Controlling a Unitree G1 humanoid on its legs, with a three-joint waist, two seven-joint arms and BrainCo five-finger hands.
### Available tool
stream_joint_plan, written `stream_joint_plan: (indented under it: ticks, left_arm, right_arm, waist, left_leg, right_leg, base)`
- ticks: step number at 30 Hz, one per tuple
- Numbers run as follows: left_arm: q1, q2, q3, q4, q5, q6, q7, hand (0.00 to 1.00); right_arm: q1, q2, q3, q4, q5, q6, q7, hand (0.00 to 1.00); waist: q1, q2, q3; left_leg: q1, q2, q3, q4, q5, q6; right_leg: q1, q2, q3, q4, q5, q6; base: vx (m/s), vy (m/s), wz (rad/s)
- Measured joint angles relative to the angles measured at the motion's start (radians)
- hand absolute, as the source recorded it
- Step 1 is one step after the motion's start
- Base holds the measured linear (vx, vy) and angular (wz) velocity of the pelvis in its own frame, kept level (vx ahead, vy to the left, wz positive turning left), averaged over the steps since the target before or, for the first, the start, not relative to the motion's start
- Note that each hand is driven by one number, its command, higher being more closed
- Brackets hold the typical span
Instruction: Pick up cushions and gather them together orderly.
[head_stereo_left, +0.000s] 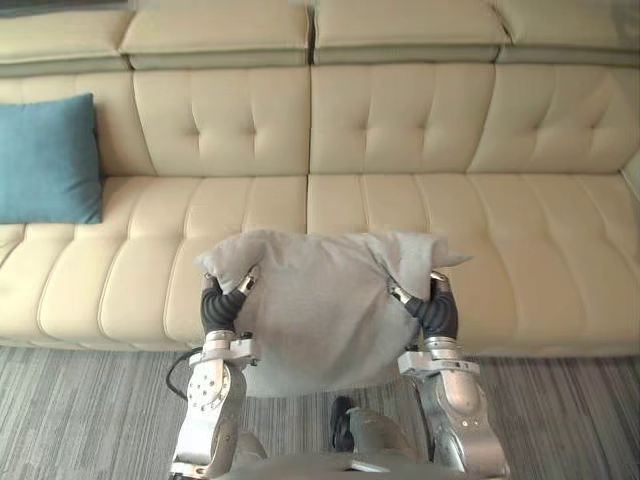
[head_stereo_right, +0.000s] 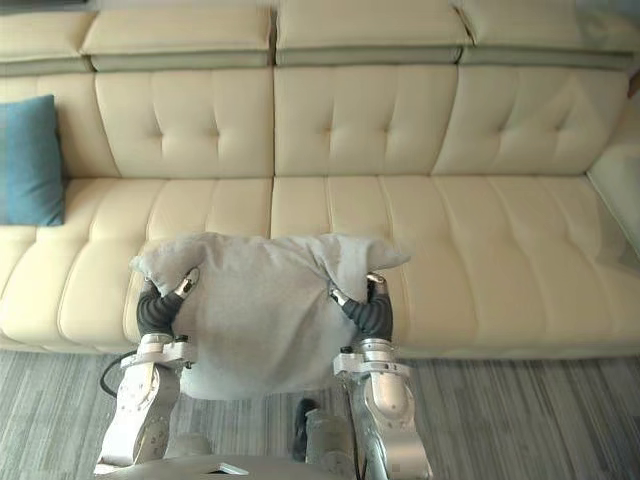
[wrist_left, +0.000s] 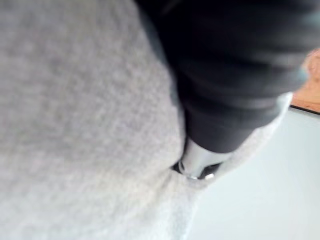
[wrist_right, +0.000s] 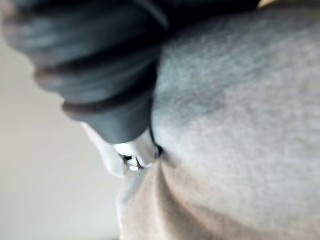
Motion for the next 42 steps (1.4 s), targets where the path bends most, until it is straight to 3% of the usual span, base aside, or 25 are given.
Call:
stream_joint_plan:
  ticks: [3, 5, 6, 7, 8, 10, 15, 22, 28, 33, 36, 39, 42]
  left_arm:
    - [-0.001, -0.003, 0.0, -0.017, -0.004, -0.001, -0.014, 1.0]
    - [0.001, -0.004, 0.0, -0.017, -0.004, -0.001, -0.017, 1.0]
    - [0.002, -0.005, 0.0, -0.017, -0.004, -0.001, -0.021, 1.0]
    - [0.003, -0.006, 0.0, -0.017, -0.003, 0.0, -0.022, 1.0]
    - [0.01, -0.009, 0.001, -0.018, -0.003, 0.0, -0.025, 1.0]
    - [0.008, 0.015, 0.004, -0.024, -0.003, -0.002, -0.026, 1.0]
    - [0.012, 0.046, 0.012, -0.028, -0.002, -0.003, -0.026, 1.0]
    - [-0.059, 0.05, 0.001, 0.077, 0.023, 0.0, 0.004, 1.0]
    - [-0.318, 0.092, 0.011, 0.186, 0.114, 0.0, 0.165, 1.0]
    - [-0.703, 0.137, 0.069, 0.306, 0.179, 0.001, 0.307, 1.0]
    - [-0.883, 0.197, 0.066, 0.379, 0.205, 0.008, 0.353, 1.0]
    - [-1.146, 0.258, 0.064, 0.512, 0.226, 0.023, 0.397, 1.0]
    - [-1.363, 0.303, 0.064, 0.638, 0.247, 0.038, 0.424, 1.0]
  right_arm:
    - [0.0, -0.003, 0.0, -0.023, 0.022, -0.013, -0.001, 1.0]
    - [0.005, -0.002, 0.0, -0.023, 0.024, -0.013, -0.001, 1.0]
    - [0.004, -0.002, 0.0, -0.023, 0.025, -0.013, -0.001, 1.0]
    - [0.005, -0.002, 0.0, -0.023, 0.025, -0.014, -0.001, 1.0]
    - [0.007, -0.006, 0.001, -0.011, 0.025, -0.015, 0.0, 1.0]
    - [0.021, 0.046, 0.002, 0.005, 0.025, 0.004, 0.005, 1.0]
    - [0.017, 0.104, 0.003, 0.038, 0.017, 0.008, 0.019, 1.0]
    - [-0.097, 0.103, -0.028, 0.13, -0.03, 0.001, -0.011, 1.0]
    - [-0.404, 0.103, -0.024, 0.343, -0.103, 0.001, -0.134, 1.0]
    - [-0.764, 0.1, -0.032, 0.399, -0.155, 0.001, -0.293, 1.0]
    - [-0.915, 0.086, -0.061, 0.418, -0.195, 0.002, -0.347, 1.0]
    - [-1.162, 0.053, -0.119, 0.52, -0.22, 0.003, -0.41, 1.0]
    - [-1.354, 0.033, -0.169, 0.613, -0.234, 0.003, -0.472, 1.0]
  waist:
    - [0.006, 0.004, -0.002]
    - [0.023, 0.001, 0.0]
    - [0.029, -0.004, 0.002]
    - [0.03, -0.003, 0.002]
    - [0.039, 0.013, -0.012]
    - [0.046, -0.023, -0.013]
    - [0.059, -0.059, -0.026]
    - [0.018, -0.094, -0.053]
    - [0.027, -0.095, -0.046]
    - [0.026, -0.074, 0.019]
    - [0.026, -0.069, 0.056]
    - [0.023, -0.067, 0.079]
    - [0.016, -0.055, 0.14]
  left_leg:
    - [-0.084, 0.012, 0.079, 0.074, -0.076, 0.07]
    - [-0.129, 0.0, 0.115, -0.002, -0.159, 0.096]
    - [-0.145, -0.033, 0.119, -0.132, -0.174, 0.104]
    - [-0.145, -0.044, 0.12, -0.197, -0.158, 0.106]
    - [-0.12, -0.068, 0.106, -0.352, -0.073, 0.039]
    - [-0.114, -0.13, 0.114, -0.395, -0.068, 0.055]
    - [-0.052, -0.149, 0.16, -0.453, -0.072, 0.061]
    - [-0.02, -0.166, 0.197, -0.549, -0.041, 0.046]
    - [-0.043, -0.193, 0.193, -0.677, 0.062, 0.056]
    - [-0.212, -0.181, 0.179, -0.619, 0.091, 0.069]
    - [-0.261, -0.181, 0.17, -0.63, 0.12, 0.07]
    - [-0.335, -0.196, 0.164, -0.71, 0.196, 0.07]
    - [-0.356, -0.21, 0.159, -0.821, 0.294, 0.083]
  right_leg:
    - [0.061, -0.004, 0.003, -0.041, -0.019, 0.012]
    - [0.094, -0.03, 0.003, -0.051, -0.032, 0.037]
    - [0.104, -0.07, 0.004, -0.038, -0.038, 0.074]
    - [0.104, -0.079, 0.007, -0.03, -0.042, 0.088]
    - [0.095, -0.089, 0.021, -0.01, -0.061, 0.135]
    - [0.108, -0.12, 0.067, -0.068, -0.042, 0.125]
    - [0.163, -0.118, 0.128, -0.196, 0.019, 0.153]
    - [0.158, -0.102, 0.22, -0.315, 0.109, 0.159]
    - [0.085, -0.103, 0.231, -0.321, 0.164, 0.141]
    - [-0.083, -0.101, 0.228, -0.26, 0.179, 0.154]
    - [-0.134, -0.099, 0.227, -0.255, 0.197, 0.165]
    - [-0.244, -0.1, 0.225, -0.247, 0.219, 0.157]
    - [-0.304, -0.094, 0.224, -0.261, 0.258, 0.164]
  base:
    - [0.2, 0.092, 0.05]
    - [0.19, 0.235, 0.13]
    - [0.15, 0.255, 0.17]
    - [0.17, 0.349, 0.12]
    - [0.18, 0.326, 0.06]
    - [0.15, 0.284, 0.22]
    - [0.06, 0.084, -0.18]
    - [0.02, -0.012, -0.36]
    - [-0.09, -0.003, 0.04]
    - [-0.24, 0.004, 0.02]
    - [-0.18, -0.009, 0.07]
    - [-0.15, -0.023, 0.09]
    - [-0.11, -0.015, 0.05]
